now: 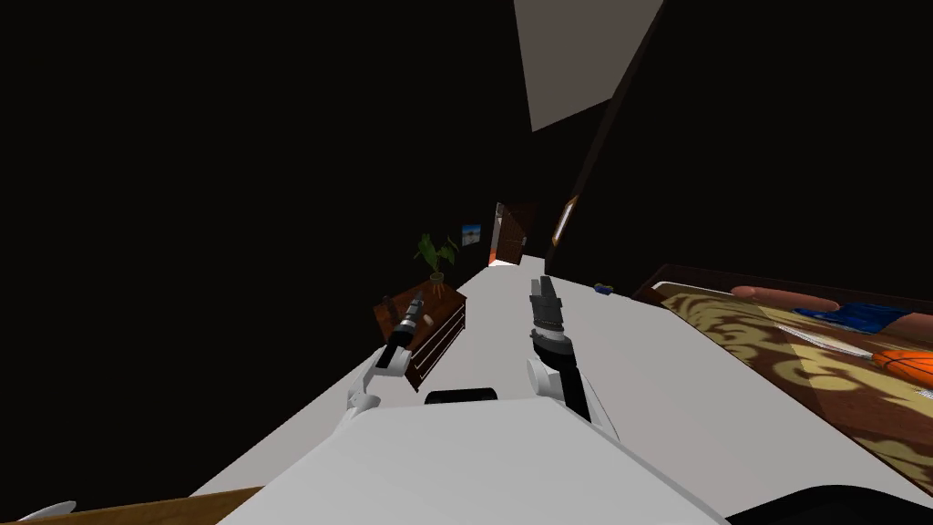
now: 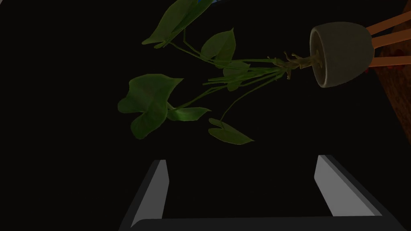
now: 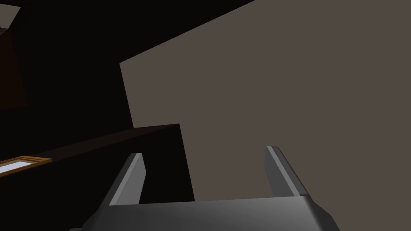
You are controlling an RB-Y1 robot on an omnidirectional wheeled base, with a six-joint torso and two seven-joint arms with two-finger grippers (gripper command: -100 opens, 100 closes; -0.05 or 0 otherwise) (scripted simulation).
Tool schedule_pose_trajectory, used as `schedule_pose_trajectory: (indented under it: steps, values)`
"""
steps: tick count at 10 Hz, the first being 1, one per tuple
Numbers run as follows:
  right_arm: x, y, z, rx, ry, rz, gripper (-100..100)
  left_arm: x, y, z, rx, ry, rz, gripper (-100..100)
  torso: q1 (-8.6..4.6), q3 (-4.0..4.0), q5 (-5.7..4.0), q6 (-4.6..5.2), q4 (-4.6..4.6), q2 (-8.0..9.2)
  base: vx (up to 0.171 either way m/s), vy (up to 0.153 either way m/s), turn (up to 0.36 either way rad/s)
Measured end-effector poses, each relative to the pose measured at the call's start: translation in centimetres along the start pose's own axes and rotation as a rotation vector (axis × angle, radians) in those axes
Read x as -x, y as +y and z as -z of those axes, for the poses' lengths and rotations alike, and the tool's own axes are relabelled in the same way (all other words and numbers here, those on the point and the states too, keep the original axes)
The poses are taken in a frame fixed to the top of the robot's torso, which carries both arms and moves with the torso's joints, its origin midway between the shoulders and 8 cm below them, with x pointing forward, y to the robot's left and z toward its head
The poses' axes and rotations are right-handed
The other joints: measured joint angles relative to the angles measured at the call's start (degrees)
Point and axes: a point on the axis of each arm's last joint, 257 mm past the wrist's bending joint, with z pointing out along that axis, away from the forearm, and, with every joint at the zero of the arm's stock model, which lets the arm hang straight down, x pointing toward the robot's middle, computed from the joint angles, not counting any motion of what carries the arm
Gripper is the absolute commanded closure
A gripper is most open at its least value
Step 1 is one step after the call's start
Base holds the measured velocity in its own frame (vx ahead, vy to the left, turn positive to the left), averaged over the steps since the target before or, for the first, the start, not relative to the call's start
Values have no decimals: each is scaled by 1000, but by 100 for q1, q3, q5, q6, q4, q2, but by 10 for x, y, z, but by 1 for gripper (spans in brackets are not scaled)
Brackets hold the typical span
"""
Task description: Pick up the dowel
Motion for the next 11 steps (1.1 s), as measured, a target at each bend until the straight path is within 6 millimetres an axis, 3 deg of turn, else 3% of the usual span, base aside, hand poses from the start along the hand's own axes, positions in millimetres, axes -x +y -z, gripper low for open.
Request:
schedule_pose_trajectory:
  steps: [3, 11]
  values:
    - [0, 0, 0, 0, 0, 0, 0, -8, 34, -8, 89, 19, 1, -100, -1, -1, 0, 3, 0, -3, -30, 33, -108]
    - [0, 0, 0, 0, 0, 0, 0, -19, 124, -1, 312, 59, -9, -100, -2, -7, 0, -1, -2, -12, -12, 26, -86]
